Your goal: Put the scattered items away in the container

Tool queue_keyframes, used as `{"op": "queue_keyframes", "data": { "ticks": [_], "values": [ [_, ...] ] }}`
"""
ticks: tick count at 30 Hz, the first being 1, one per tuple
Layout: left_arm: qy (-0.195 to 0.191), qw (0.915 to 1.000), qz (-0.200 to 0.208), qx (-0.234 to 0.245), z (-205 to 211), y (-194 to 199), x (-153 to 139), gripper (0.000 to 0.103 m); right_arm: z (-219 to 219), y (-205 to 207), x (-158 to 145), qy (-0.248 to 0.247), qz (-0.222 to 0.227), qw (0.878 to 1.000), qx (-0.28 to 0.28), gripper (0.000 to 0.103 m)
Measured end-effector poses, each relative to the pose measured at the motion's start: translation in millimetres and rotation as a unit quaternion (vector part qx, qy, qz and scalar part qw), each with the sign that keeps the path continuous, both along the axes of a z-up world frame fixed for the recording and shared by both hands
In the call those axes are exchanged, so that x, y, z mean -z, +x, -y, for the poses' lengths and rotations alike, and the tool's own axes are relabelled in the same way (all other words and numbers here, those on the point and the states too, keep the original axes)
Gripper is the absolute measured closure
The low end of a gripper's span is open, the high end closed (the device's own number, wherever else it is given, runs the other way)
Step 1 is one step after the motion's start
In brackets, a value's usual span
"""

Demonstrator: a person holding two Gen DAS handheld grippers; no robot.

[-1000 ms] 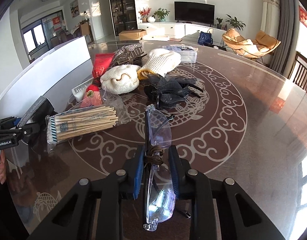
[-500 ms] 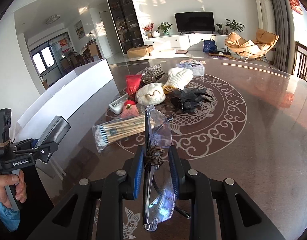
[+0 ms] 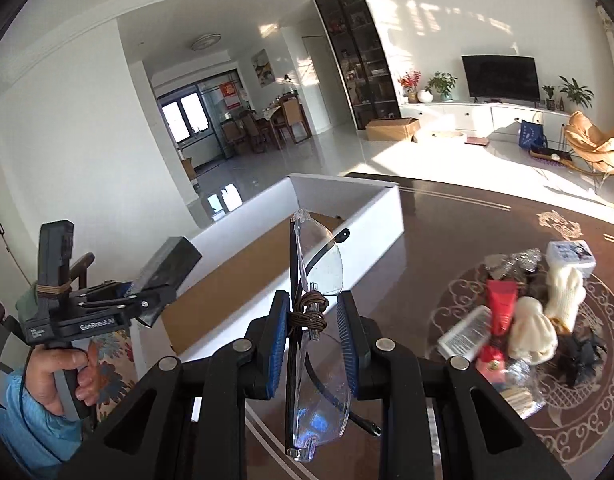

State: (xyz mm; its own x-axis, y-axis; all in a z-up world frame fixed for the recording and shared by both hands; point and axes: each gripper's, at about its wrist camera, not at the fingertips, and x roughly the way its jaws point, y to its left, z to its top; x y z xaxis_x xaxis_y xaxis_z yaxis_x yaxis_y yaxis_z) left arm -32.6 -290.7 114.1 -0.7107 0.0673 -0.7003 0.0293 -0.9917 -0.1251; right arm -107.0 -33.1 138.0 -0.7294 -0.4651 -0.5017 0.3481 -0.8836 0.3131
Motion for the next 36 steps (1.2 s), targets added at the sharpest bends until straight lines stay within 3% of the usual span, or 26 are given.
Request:
{"op": "queue_keyframes", "data": {
  "ticks": [4, 9, 15, 18, 21, 25, 28, 32, 36],
  "values": [
    [0.014, 0.9980, 0.038, -0.050, 55.7, -21.8, 20.6, 0.045, 86.2, -46.5, 5.2, -0.012, 0.024, 0.998, -0.054, 0.078],
    [0.002, 0.9932, 0.085, -0.079, 85.7, -45.8, 47.0, 0.045, 171.1, -100.2, 44.3, 0.033, 0.077, 0.993, -0.084, 0.078],
    [-0.009, 0.9885, 0.125, -0.085, 95.2, -60.7, 67.9, 0.045, 212.4, -142.5, 76.0, 0.094, 0.124, 0.984, -0.087, 0.077],
    [-0.015, 0.9854, 0.146, -0.085, 96.4, -64.6, 77.0, 0.044, 218.9, -157.9, 87.2, 0.112, 0.154, 0.978, -0.083, 0.071],
    [-0.019, 0.9837, 0.153, -0.092, 96.9, -65.9, 81.3, 0.044, 219.2, -164.0, 92.8, 0.123, 0.159, 0.976, -0.078, 0.057],
    [-0.036, 0.9844, 0.141, -0.098, 92.2, -62.8, 73.6, 0.043, 207.9, -160.2, 89.4, 0.110, 0.160, 0.978, -0.076, 0.056],
    [-0.054, 0.9882, 0.109, -0.093, 78.8, -51.3, 56.4, 0.043, 189.3, -147.3, 76.3, 0.093, 0.133, 0.985, -0.064, 0.055],
    [-0.062, 0.9955, 0.059, -0.041, 27.7, -31.2, 26.5, 0.043, 133.4, -115.1, 56.9, 0.067, 0.089, 0.993, -0.027, 0.055],
    [-0.042, 0.9977, 0.019, 0.048, -54.7, -8.7, 6.7, 0.041, 42.7, -61.4, 48.7, 0.065, 0.055, 0.996, 0.036, 0.049]
  ]
}}
